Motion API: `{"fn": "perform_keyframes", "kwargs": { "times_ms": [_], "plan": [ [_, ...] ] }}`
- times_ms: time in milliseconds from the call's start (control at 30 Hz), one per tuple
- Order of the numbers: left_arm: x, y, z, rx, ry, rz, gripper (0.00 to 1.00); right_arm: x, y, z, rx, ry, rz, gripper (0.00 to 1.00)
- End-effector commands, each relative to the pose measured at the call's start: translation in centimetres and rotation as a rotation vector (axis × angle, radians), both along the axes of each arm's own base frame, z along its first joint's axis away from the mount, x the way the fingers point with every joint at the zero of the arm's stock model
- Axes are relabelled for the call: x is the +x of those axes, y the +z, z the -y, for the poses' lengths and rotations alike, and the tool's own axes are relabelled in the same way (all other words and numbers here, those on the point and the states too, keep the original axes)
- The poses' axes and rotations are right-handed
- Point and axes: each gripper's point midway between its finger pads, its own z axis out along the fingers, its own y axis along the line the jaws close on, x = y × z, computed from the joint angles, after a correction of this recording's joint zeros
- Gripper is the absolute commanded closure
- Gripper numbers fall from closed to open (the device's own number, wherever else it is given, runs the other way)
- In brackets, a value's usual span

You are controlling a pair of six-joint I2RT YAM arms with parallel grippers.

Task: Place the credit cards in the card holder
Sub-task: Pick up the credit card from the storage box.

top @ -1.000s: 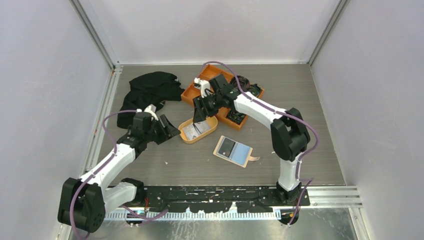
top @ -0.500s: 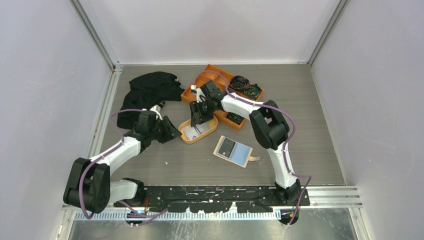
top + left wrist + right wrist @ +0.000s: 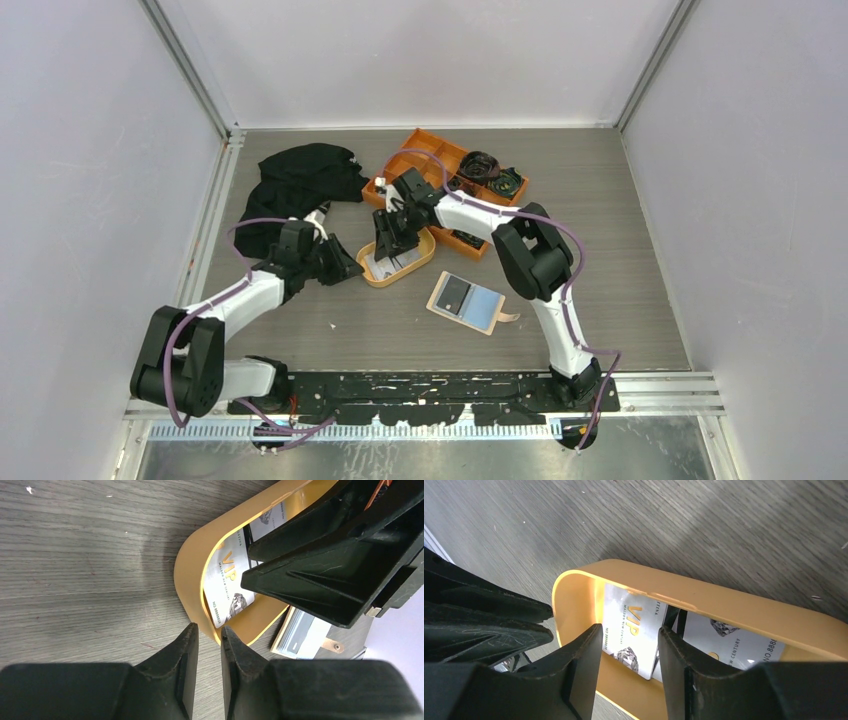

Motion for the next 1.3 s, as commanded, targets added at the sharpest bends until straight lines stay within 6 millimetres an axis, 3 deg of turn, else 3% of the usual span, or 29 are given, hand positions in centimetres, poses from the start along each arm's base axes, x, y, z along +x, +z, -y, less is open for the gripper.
{"fn": "perform_keyframes", "kwargs": {
  "times_ms": [0,367,633,867,1133,1267],
  "plan": [
    [1.0,1.1,0.8,-0.035,-0.016,0.048,0.78,0.5,0.5,-0.1,-0.011,-0.011,0.037,0.49],
    [0.8,0.9,0.9,-0.039,-0.022,0.041,0.89,1.0,0.5,1.4,-0.091,0.054,0.121,0.50],
    [0.6,0.9,1.1,-0.050,-0.025,0.038,0.92,-1.7,0.2,-0.9,0.055,0.075,-0.076,0.52],
    [0.4,0.9,1.3,-0.053,-0.027,0.035,0.93,-2.3,2.4,-2.6,0.206,0.068,-0.182,0.53],
    [0.4,0.7,1.2,-0.048,-0.025,0.029,0.94,-2.6,5.6,-2.9,0.342,0.081,-0.235,0.61],
    [0.4,0.6,1.0,-0.038,-0.017,0.027,0.94,-2.7,6.0,-2.9,0.357,0.084,-0.246,0.63]
  ]
}}
